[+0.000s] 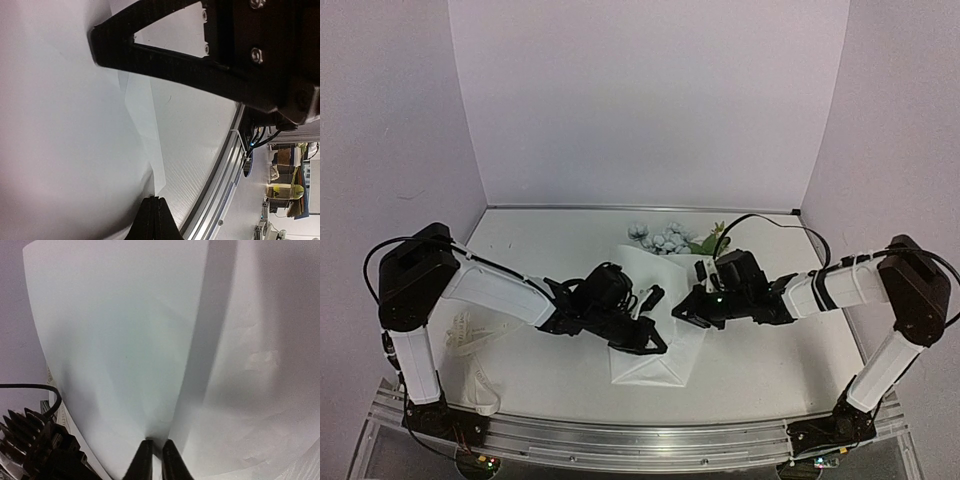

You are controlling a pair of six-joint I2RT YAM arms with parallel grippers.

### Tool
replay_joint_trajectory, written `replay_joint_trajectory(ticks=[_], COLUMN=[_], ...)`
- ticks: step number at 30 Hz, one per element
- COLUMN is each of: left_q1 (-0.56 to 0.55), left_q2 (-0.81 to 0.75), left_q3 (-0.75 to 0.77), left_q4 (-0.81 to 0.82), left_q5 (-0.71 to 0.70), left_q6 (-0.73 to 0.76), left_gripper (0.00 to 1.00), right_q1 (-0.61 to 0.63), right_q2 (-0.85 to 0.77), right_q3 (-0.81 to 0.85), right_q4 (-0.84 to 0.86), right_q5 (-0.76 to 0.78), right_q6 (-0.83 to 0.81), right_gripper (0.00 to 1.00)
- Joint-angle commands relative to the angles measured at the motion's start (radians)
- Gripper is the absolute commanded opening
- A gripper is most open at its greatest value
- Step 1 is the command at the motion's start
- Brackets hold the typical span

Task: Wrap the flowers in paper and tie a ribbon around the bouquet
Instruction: Fold the 2/3-folded wrapping paper at the center of the board.

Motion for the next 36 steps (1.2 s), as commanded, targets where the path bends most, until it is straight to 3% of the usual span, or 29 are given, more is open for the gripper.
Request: replay_joint_trajectory(ticks=[1, 7, 13, 20, 24, 30, 36], left_q1=[0.005, -0.036, -0.166, -0.274, -0.303, -0.304, -0.304], left_q2=[-0.030, -0.173, -0.262, -0.212, -0.134, -0.088, -0.136], left_q3=[0.023, -0.058, -0.083, -0.066, 0.007, 0.026, -0.015], left_q4=[-0.031, -0.118, -0.407, -0.596, -0.693, -0.666, -0.551], left_q5=[-0.049, -0.260, -0.588, -0.757, -0.818, -0.838, -0.845], left_q6=[-0.007, -0.064, -0.167, -0.281, -0.295, -0.302, -0.295], left_gripper=[0.08, 0.50, 0.61, 0.59, 0.66, 0.63, 0.63], right_q1=[-0.008, -0.008, -0.009, -0.014, -0.014, -0.016, -0.015], right_q2=[0.025, 0.039, 0.049, 0.031, 0.030, 0.001, -0.023], right_q3=[0.038, 0.029, 0.026, 0.015, 0.016, 0.013, 0.030], right_q4=[0.030, 0.026, 0.025, 0.015, 0.013, 0.005, -0.029], right_q5=[0.010, 0.037, 0.052, 0.081, 0.081, 0.086, 0.074], right_q6=[0.010, 0.016, 0.019, 0.014, 0.021, 0.021, 0.018], right_gripper=[0.00, 0.00, 0.00, 0.00, 0.00, 0.00, 0.00])
